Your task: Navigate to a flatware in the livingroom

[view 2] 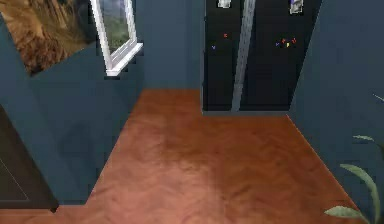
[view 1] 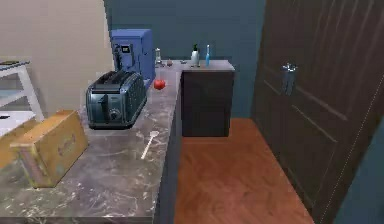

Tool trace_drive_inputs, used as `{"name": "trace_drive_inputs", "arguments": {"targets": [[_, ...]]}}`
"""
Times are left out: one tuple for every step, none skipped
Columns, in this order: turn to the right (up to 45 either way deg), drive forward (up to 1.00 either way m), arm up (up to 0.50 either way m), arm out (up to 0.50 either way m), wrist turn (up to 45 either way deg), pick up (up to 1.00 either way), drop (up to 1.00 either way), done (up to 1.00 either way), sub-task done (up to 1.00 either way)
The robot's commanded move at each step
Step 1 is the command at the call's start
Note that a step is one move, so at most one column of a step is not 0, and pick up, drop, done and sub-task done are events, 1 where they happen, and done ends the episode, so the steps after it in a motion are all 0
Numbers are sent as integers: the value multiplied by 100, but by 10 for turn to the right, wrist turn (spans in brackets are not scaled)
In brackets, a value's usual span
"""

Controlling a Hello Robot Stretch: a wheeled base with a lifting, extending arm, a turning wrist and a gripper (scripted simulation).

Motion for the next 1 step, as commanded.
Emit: {"name": "trace_drive_inputs", "arguments": {"targets": [[-450, 0, 0, 0, 0, 0, 0, 0, 0]]}}
